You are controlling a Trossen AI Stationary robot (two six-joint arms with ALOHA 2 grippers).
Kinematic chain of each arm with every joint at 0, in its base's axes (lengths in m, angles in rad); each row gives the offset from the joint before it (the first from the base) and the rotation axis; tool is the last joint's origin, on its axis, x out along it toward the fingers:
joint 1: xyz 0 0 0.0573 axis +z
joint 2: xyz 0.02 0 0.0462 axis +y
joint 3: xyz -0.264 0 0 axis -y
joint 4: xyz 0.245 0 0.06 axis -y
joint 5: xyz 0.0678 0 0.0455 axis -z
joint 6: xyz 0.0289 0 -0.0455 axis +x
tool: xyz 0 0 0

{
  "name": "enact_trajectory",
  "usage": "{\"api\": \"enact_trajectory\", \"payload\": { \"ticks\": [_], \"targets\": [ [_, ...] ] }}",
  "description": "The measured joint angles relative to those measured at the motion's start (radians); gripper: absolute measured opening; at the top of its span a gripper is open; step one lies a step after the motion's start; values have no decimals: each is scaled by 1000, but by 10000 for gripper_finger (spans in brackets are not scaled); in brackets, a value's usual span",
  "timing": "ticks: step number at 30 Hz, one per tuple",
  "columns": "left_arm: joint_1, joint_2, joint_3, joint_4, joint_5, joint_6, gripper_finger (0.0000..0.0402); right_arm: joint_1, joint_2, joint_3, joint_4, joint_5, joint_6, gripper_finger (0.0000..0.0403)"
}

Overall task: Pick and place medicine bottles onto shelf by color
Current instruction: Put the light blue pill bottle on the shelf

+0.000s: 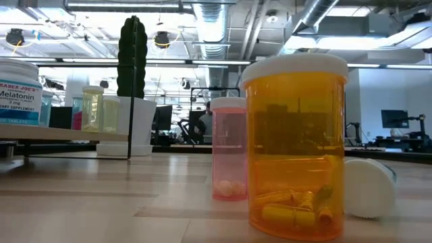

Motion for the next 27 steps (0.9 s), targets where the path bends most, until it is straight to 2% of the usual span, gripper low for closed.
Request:
{"api": "enact_trajectory", "payload": {
  "ticks": [6, 10, 13, 17, 21, 27],
  "targets": [
    [31, 107, 0, 511, 110, 514, 169, 101, -52, 0, 88, -2, 1, 122],
    [62, 162, 0, 801, 161, 667, 169, 166, -61, 0, 138, -3, -6, 123],
    [87, 183, 0, 899, 258, 657, 169, 207, -58, 0, 169, -14, -49, 123],
    [110, 184, 0, 905, 392, 548, 177, 249, -57, 0, 186, -35, -79, 123],
    [120, 184, 0, 868, 441, 437, 199, 277, -56, 0, 184, -40, -127, 123],
    [119, 184, 0, 839, 457, 341, 241, 301, -46, 0, 190, -57, -161, 123]
  ]
}}
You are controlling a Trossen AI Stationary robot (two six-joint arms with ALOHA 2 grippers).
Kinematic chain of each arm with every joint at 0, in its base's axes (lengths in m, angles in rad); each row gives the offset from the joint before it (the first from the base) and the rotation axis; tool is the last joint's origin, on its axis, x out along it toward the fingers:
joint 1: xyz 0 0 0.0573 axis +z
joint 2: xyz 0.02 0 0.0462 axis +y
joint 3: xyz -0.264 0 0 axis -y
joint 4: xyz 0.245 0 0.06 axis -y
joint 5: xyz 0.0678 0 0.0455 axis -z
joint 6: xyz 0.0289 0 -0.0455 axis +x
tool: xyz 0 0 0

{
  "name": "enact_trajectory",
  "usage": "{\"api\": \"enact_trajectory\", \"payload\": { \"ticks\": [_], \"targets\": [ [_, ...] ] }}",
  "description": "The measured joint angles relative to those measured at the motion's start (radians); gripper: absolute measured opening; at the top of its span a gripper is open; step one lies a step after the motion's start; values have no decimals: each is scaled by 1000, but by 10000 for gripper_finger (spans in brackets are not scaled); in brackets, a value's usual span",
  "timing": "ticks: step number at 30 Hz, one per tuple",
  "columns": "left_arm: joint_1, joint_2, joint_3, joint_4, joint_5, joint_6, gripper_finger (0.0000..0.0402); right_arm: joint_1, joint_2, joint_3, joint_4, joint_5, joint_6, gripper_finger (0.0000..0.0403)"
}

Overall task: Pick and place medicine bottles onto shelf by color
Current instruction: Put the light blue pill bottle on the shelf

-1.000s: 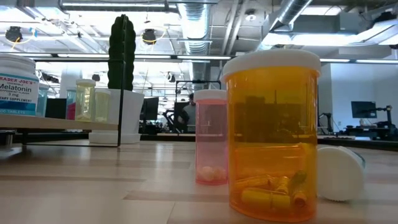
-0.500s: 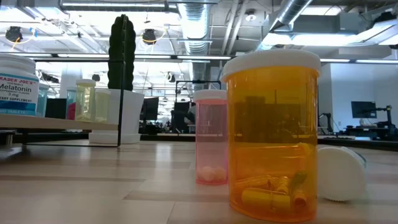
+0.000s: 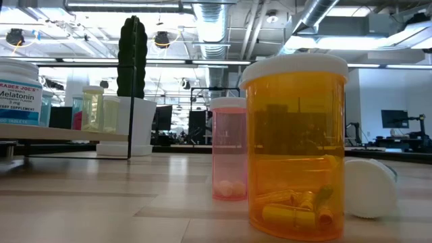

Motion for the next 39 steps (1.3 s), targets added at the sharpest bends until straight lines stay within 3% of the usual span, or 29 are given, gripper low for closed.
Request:
{"api": "enact_trajectory", "payload": {
  "ticks": [6, 15, 20, 39],
  "targets": [
    [31, 0, 0, -1, 151, -164, 264, 44, 33, -1, 34, -9, -82, 123],
    [105, 0, 0, -40, 353, -413, 265, 77, 62, 0, 90, -76, -100, 123],
    [132, 0, 0, -43, 536, -512, 265, 74, 68, 0, 92, -76, -102, 123],
    [178, -1, 0, -134, 674, -638, 265, 56, 74, 0, 6, -75, -145, 123]
  ]
}}
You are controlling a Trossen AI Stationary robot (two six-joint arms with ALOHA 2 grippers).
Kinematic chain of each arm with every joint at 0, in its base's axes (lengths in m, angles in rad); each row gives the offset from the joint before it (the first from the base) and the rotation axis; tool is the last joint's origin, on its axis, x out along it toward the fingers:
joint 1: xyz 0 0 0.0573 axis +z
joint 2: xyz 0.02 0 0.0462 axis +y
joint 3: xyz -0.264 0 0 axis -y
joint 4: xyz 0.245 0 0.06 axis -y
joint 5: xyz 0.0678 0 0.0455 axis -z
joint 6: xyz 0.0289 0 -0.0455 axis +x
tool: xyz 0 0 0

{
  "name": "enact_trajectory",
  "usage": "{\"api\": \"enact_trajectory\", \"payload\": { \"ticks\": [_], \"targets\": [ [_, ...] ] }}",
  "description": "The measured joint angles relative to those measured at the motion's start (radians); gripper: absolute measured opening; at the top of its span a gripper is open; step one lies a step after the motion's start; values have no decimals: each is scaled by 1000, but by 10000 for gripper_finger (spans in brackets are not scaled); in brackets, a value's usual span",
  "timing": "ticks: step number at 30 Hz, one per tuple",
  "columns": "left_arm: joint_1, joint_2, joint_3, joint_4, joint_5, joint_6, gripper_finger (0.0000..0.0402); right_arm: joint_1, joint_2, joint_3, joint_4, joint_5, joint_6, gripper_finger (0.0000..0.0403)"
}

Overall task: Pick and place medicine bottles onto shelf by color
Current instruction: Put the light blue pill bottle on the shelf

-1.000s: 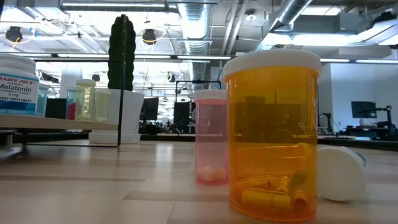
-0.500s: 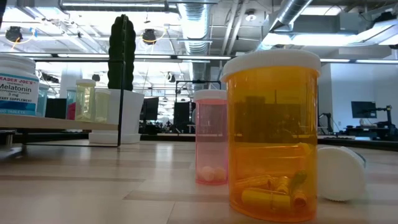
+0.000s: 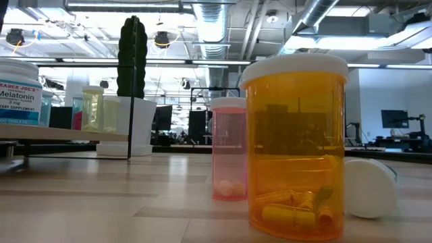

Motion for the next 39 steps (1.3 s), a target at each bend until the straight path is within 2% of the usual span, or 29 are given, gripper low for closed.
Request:
{"api": "enact_trajectory", "payload": {
  "ticks": [6, 17, 21, 30, 39],
  "targets": [
    [1, 0, 0, -13, 4, 4, 240, -21, -1, 0, -48, -1, 48, 123],
    [15, 0, 0, -45, 43, -4, 126, -18, 7, 1, -76, -5, 61, 123],
    [17, 0, 0, -43, 57, -15, 96, -18, 6, 1, -85, -5, 101, 123],
    [16, 1, 0, -111, 70, -135, 91, -21, -25, 3, -307, -20, 155, 132],
    [16, 1, 0, -334, 63, -286, 89, -21, -81, -2, -601, -27, 157, 216]
  ]
}}
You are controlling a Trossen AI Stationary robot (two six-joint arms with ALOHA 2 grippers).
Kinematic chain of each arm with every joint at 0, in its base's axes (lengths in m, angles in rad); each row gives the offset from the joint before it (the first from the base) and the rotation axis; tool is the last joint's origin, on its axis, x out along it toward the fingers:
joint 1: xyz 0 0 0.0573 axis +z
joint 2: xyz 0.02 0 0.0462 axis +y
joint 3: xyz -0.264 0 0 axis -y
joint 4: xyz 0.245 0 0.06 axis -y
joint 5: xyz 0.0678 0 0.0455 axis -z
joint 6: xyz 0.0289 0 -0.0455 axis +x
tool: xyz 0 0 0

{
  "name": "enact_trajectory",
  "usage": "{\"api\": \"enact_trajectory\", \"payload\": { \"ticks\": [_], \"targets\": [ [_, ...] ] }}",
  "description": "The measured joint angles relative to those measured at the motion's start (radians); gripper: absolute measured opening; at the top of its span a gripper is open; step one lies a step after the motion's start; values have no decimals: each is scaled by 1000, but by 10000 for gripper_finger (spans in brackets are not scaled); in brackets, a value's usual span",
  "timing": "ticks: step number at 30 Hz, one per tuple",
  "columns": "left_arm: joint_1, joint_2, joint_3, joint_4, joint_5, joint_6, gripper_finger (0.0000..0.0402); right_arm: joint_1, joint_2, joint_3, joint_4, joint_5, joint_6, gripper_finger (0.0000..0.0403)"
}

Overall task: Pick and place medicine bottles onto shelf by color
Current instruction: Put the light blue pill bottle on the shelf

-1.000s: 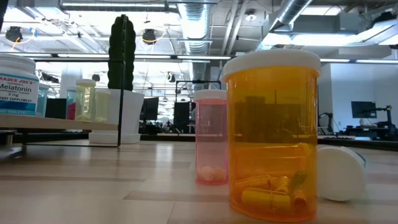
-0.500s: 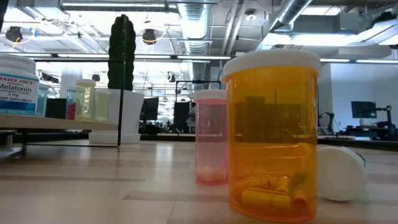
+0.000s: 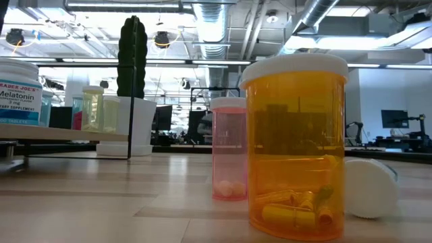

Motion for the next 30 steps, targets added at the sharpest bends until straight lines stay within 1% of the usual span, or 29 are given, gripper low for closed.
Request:
{"api": "enact_trajectory", "payload": {
  "ticks": [2, 4, 7, 9, 11, 15, 19, 26, 30],
  "targets": [
    [0, -2, 1, -44, 15, -38, 89, 0, -14, 1, -63, 0, 0, 234],
    [7, -2, 1, -90, 68, -79, 89, 0, -18, 0, -115, 0, 0, 245],
    [20, -2, 1, -158, 164, -148, 89, 1, -18, 0, -163, 0, 0, 249],
    [28, -2, 1, -217, 199, -177, 89, 1, -8, 1, -154, 0, 0, 248],
    [34, -2, 1, -261, 205, -187, 89, 3, 5, 2, -153, -1, -5, 245],
    [37, -2, 1, -299, 205, -190, 89, 2, 40, 0, -154, -1, -26, 239],
    [35, -2, 1, -310, 207, -189, 89, 1, 69, 1, -136, -28, -25, 235],
    [35, -2, 1, -323, 211, -186, 89, 1, 116, 1, -115, -31, -22, 232],
    [35, -2, 1, -341, 223, -186, 89, 2, 122, 2, -108, -34, -22, 215]
  ]
}}
